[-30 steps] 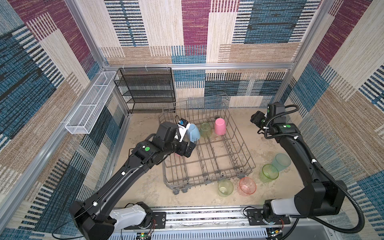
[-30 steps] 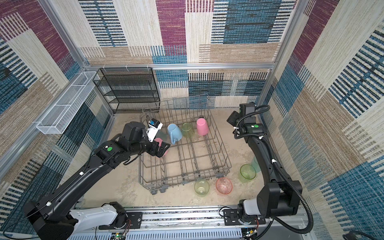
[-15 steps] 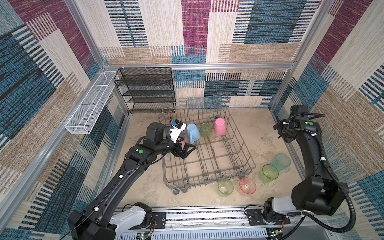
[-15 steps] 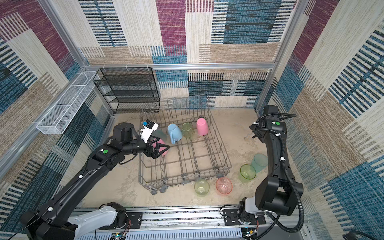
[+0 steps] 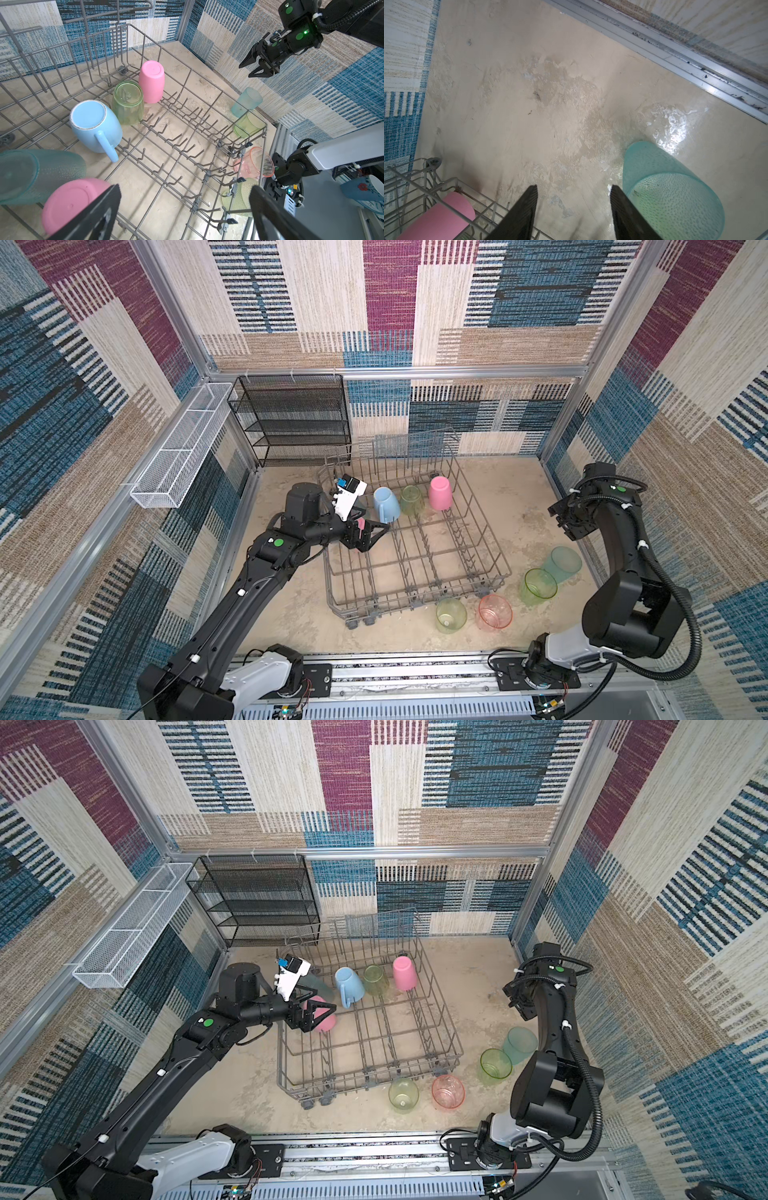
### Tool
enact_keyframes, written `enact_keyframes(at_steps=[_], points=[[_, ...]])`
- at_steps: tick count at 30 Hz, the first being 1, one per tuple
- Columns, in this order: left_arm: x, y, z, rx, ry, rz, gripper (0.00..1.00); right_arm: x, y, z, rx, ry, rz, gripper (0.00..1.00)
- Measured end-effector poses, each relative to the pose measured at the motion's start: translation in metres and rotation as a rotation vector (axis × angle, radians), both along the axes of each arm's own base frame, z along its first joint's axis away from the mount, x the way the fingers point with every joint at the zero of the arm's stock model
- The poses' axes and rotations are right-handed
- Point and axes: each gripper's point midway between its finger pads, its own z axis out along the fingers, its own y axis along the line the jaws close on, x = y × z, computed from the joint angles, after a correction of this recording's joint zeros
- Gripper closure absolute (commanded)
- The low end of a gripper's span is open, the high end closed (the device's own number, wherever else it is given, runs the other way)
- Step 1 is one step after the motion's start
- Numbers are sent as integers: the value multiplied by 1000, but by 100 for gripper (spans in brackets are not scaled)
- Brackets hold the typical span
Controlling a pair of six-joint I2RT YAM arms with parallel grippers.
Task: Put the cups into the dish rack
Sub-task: 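Move the right gripper down to the teal tumbler on the table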
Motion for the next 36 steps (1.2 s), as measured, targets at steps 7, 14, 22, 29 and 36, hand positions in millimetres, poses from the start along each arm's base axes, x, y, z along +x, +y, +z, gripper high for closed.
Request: enact_keyframes(at_steps=[7,14,22,29,36], points=[[1,1,0,-10,-1,8,0,-14,4,-20,30,63,-18,42],[-2,3,5,-19,-14,8,0,-26,9,-34,53,107,-30,42],[-3,2,5,-24,-9,3,0,-40,14,-44,63,138,-34,44],[-3,1,5,-30,-7,-2,0,-45,16,-51,70,155,-35,50],[-3,1,4,-31,-5,-2,1,-46,16,-60,74,167,-35,66]])
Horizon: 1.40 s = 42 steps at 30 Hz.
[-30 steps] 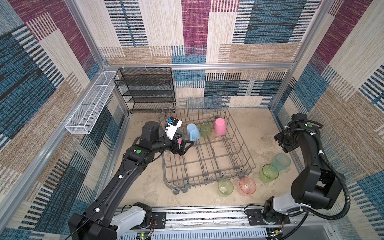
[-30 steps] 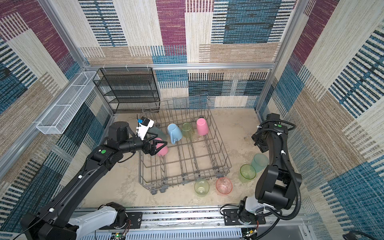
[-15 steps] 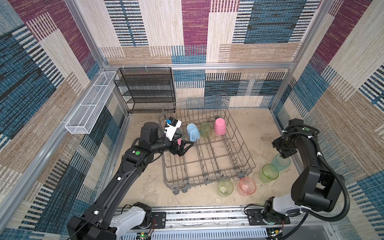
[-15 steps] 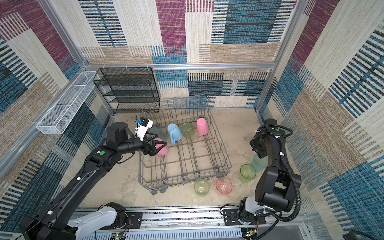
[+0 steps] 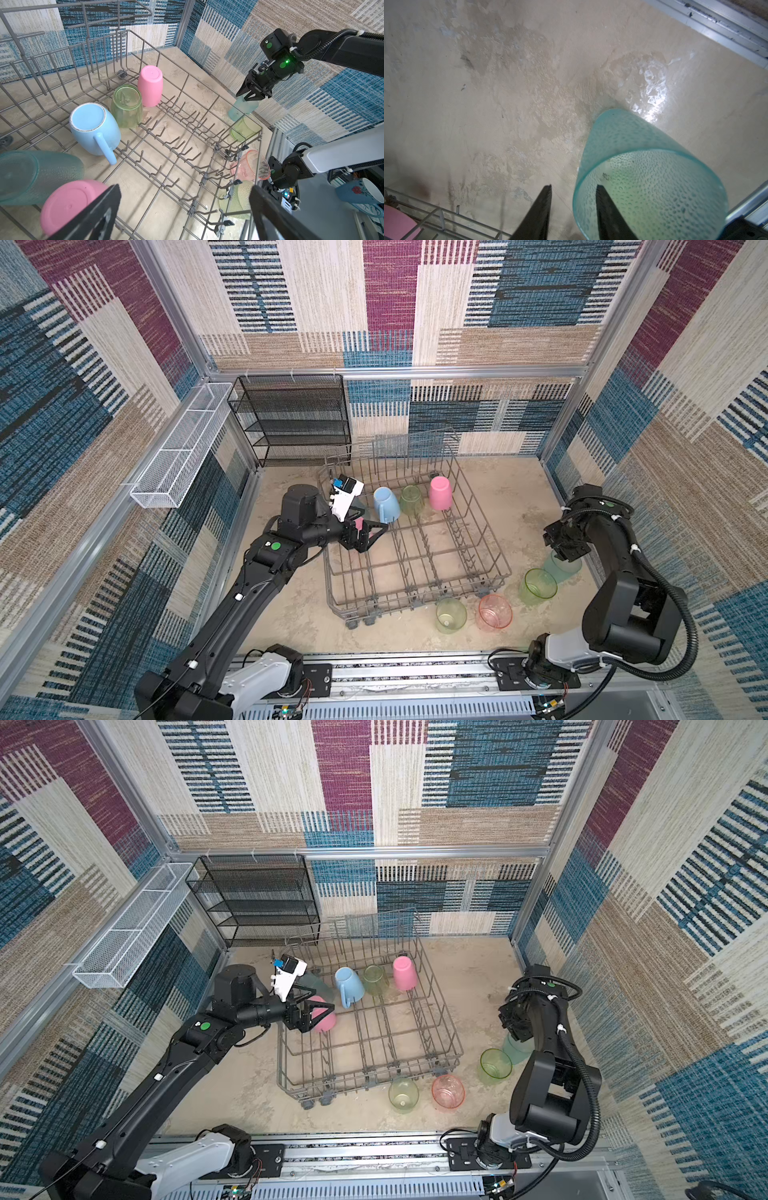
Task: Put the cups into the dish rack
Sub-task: 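Close the right gripper on the teal tumbler rim, then carry the teal tumbler over the rack while the left gripper rises toward it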
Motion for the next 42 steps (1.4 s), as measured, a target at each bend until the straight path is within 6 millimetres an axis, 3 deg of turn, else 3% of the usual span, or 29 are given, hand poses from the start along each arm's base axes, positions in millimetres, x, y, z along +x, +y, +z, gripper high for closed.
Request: enact_keyframes(at_steps=[12,18,30,36,42], points=[[1,0,1,-3,-6,0,0,2,-2,-8,2,7,2,91],[1,0,1,-3,-6,2,0,8,-8,1,-27,-12,11,100],[10,1,-7,18,13,27,0,53,-24,53,-117,-197,59,100],[17,9,-8,39,5,72,0,79,-28,93,-145,-332,85,100],[20,14,-6,43,-6,96,0,113,-15,145,-158,-522,144,100]])
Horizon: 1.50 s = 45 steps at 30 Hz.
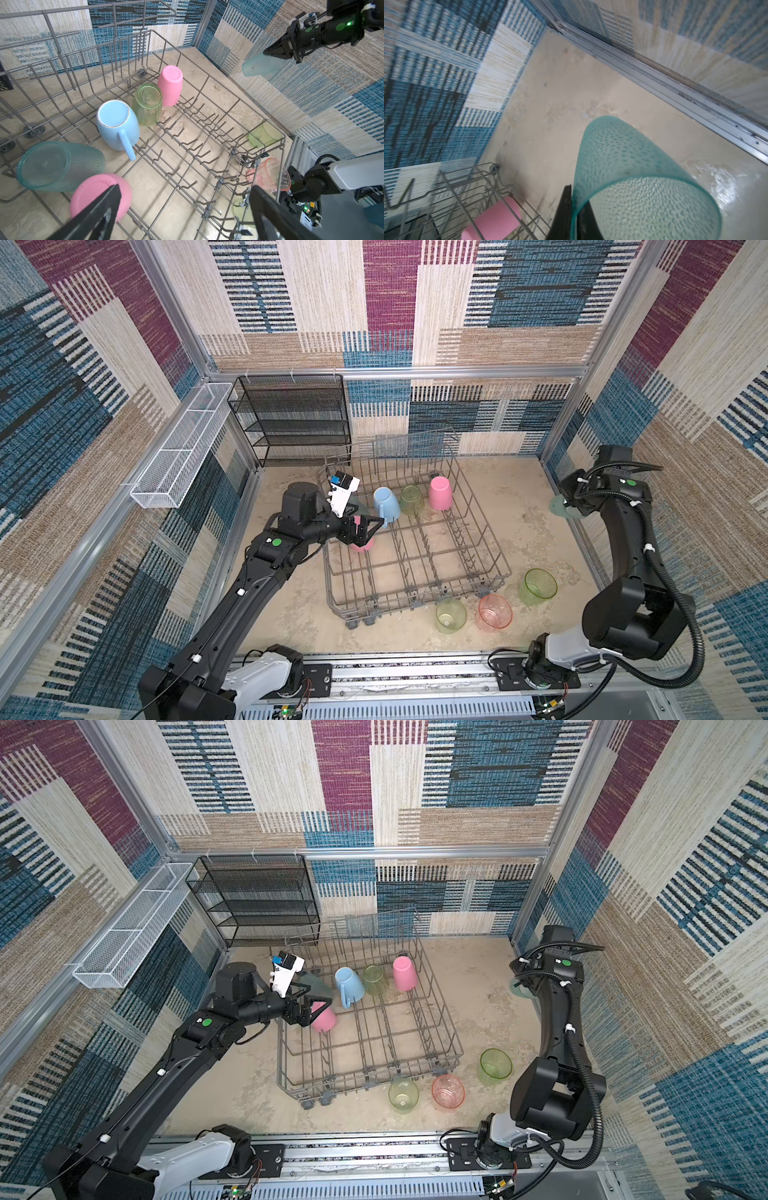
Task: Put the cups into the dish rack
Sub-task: 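Carry the teal tumbler over the rack while the left gripper rises toward it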
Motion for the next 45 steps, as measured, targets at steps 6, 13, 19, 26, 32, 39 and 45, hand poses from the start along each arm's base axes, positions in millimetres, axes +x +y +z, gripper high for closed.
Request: enact_keyframes(at_steps=[6,13,19,26,32,39,45], points=[[5,8,1,17,-15,49,0,32,54,56,-45,-188,145,100],[8,12,2,9,-3,83,0,43,138,103,-73,-394,349,100],[17,13,4,-2,26,126,0,40,216,110,-65,-532,600,100],[34,16,8,-57,102,227,1,24,271,110,-30,-713,826,100],[40,13,20,-196,205,297,1,-8,298,102,-38,-854,976,100],[54,0,39,-409,306,353,1,-33,311,91,-45,-974,1075,100],[66,-30,41,-555,396,349,1,-65,314,95,-112,-1101,1149,100]])
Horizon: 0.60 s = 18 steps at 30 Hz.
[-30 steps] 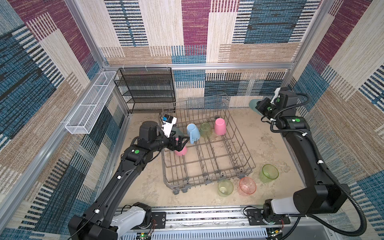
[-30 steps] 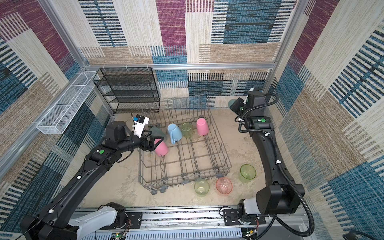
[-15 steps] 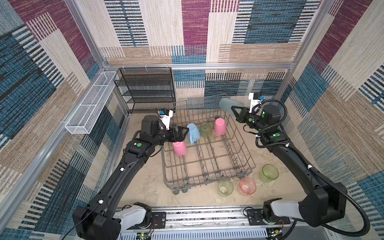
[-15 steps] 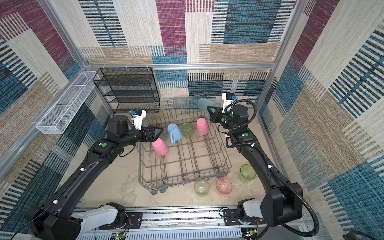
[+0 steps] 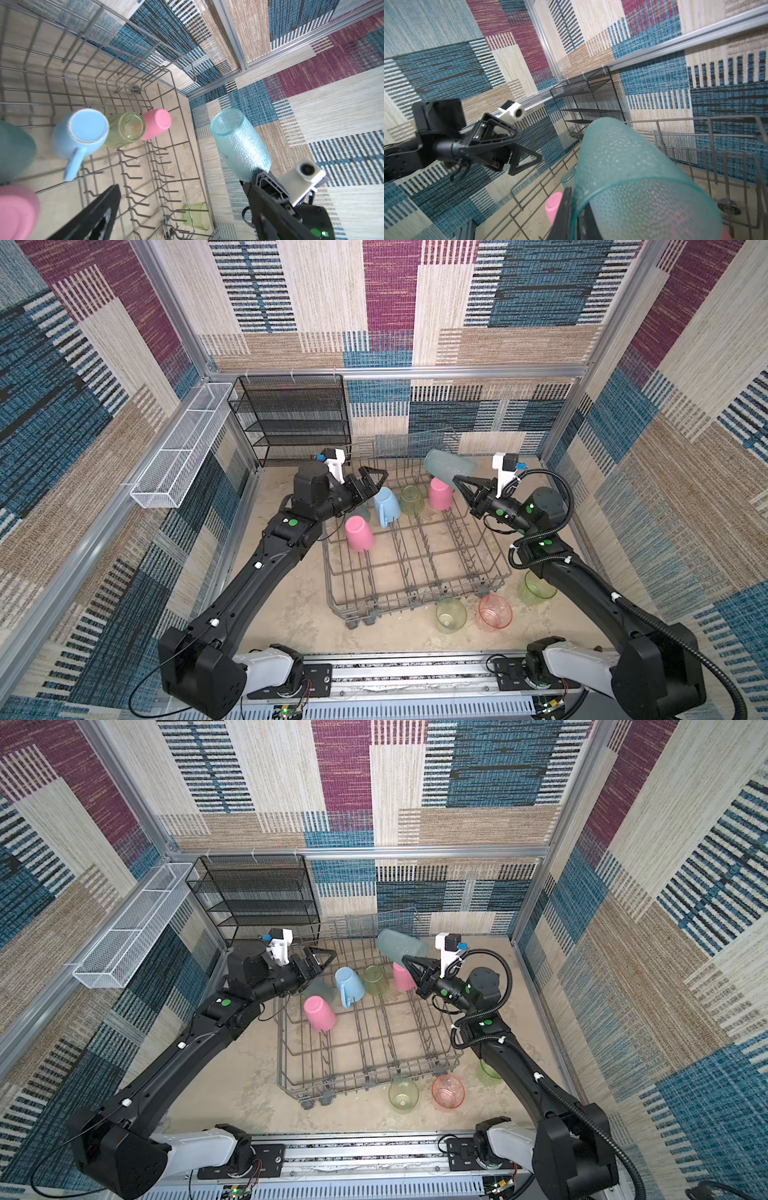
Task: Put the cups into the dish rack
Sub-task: 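Carry the teal tumbler over the rack while the left gripper rises toward it, then close the left gripper on the teal tumbler base beside the right gripper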
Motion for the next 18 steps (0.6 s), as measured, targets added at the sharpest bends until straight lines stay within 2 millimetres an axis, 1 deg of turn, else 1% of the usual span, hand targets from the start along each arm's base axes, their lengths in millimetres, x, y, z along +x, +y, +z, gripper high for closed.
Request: enact_keyframes(at_steps=[2,5,8,11,18], points=[[7,-15,-4,-51,23,-9,1,-4,0,-5,-7,-27,7,100],[16,-35,-9,-95,52,-23,1,-2,4,-12,-15,-31,26,100],[22,-48,2,-145,22,-22,1,-4,7,-12,-17,-47,55,100],[28,-55,11,-194,-8,-15,1,-8,9,-11,-14,-66,78,100],[36,-67,16,-290,7,-9,1,-11,11,-9,-5,-76,95,100]])
